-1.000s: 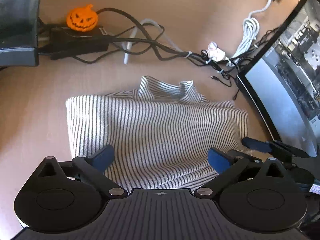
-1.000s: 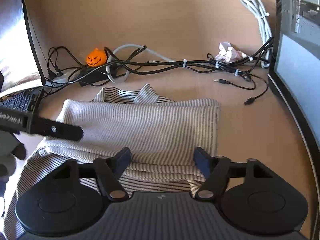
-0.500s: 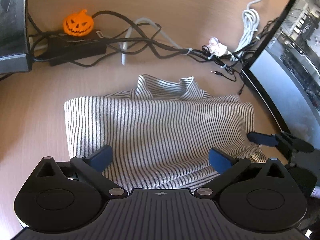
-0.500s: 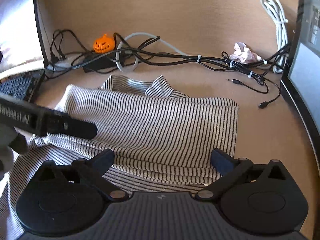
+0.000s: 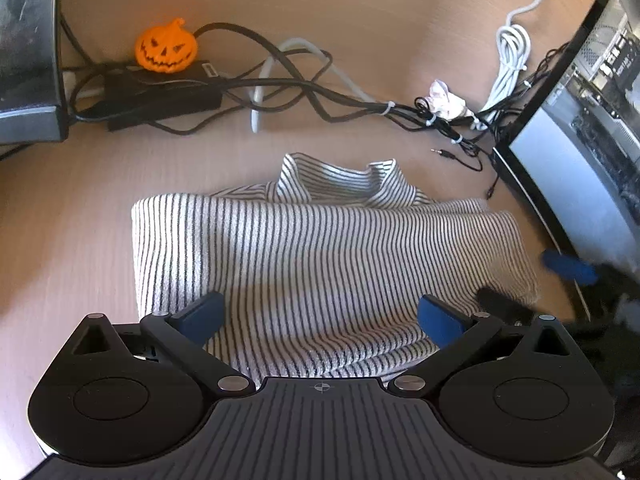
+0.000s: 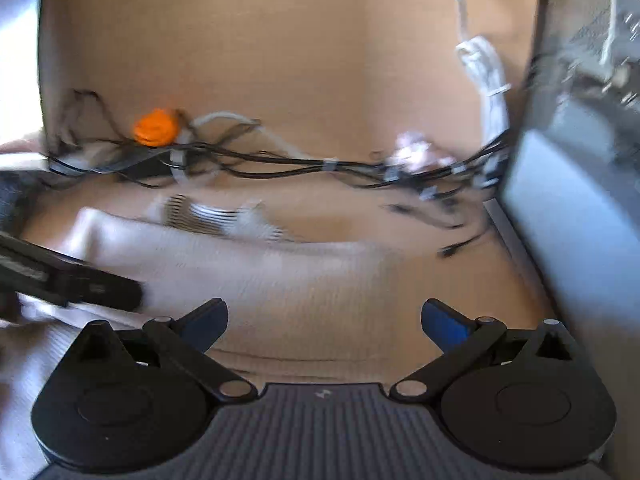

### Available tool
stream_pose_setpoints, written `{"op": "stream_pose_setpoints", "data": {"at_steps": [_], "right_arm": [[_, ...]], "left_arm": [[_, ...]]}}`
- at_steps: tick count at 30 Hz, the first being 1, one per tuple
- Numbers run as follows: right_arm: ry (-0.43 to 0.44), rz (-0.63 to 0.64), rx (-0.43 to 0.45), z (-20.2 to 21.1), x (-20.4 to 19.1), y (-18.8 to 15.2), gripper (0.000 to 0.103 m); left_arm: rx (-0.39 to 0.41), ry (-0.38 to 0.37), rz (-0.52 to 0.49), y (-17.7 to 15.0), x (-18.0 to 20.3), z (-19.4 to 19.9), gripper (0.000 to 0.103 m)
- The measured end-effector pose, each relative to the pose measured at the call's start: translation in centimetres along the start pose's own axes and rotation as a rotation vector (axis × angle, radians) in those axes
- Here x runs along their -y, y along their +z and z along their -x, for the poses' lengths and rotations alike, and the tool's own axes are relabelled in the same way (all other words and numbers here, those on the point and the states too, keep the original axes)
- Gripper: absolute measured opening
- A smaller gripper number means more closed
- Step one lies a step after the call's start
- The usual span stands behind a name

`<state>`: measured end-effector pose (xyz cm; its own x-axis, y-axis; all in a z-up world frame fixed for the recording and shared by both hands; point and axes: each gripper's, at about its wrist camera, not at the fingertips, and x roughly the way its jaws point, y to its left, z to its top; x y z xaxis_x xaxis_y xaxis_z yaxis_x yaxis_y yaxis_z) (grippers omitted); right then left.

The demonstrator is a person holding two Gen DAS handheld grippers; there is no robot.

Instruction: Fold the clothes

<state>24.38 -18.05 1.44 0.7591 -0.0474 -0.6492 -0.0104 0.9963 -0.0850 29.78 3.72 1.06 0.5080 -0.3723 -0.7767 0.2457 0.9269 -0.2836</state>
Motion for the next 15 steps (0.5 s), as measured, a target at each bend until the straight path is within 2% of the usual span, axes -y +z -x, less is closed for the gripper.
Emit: {"op": "stream_pose_setpoints", "data": {"at_steps": [3,5,8,10,12,15], "right_arm": [[-0.008,-0.014,-0.098,-1.7,1.0,-0.5,0.103],[0.032,-0.083,-0.129,-2.4,2.1,-0.9,0.103],[0.071,-0.115,-0.15,-2.7,3.0,-0.8,0.103],[0.061,-0.092,-0.116,-1.8,3.2,-0.6,0.103],[0.055,-0.082,-0.084,-0.7,3.2,-0.4,0.103],[0.05,-0.082,-0.045,0.9,3.6,0.0,0.103]], "left_arm": [[0.003,0.015,-0.008,-0.1,0.3,-0.1,0.103],[-0.009,0.019,-0.022,0.0,0.4,-0.1,0.103],[-0.031,0.002,-0.024,0.4,0.1,0.0,0.103],[-0.04,-0.018,0.016,1.0,-0.4,1.0,0.103],[-0.003,-0.026,0.028,1.5,-0.9,2.6,0.103],[0.034,0.079,-0.039,1.6,-1.1,4.0,0.103]]}}
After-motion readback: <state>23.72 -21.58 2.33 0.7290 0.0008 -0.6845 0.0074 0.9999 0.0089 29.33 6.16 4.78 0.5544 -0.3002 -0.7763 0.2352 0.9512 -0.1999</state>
